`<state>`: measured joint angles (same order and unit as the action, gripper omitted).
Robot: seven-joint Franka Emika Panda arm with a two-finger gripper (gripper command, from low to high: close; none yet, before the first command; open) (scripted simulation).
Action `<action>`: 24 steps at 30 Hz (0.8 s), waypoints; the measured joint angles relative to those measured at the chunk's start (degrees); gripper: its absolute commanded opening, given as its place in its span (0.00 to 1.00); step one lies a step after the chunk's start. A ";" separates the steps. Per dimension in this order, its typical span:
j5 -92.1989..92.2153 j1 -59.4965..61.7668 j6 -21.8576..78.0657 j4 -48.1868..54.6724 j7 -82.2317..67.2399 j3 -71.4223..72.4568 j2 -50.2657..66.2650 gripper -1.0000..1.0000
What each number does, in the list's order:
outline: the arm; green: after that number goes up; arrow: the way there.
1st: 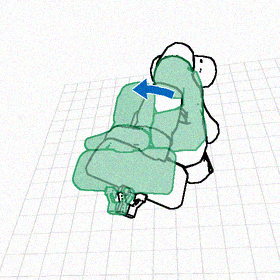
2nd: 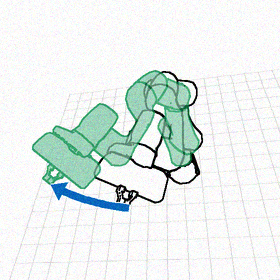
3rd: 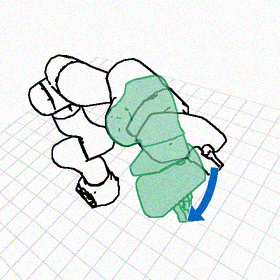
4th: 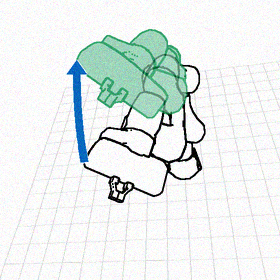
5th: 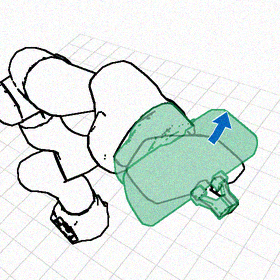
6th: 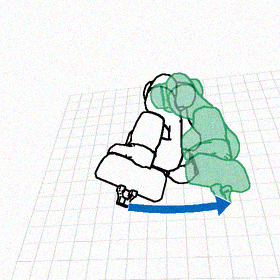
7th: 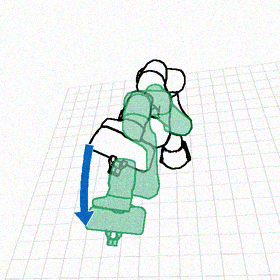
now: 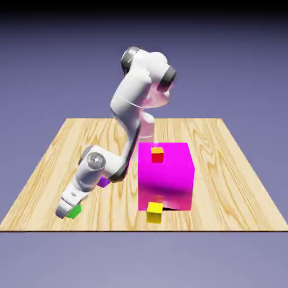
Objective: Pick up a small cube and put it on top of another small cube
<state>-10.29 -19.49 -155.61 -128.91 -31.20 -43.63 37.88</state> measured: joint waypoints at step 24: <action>7.05 12.27 35.95 12.77 53.93 34.03 -11.05 0.00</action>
<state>-3.24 -7.22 -119.66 -116.14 22.73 -9.60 26.82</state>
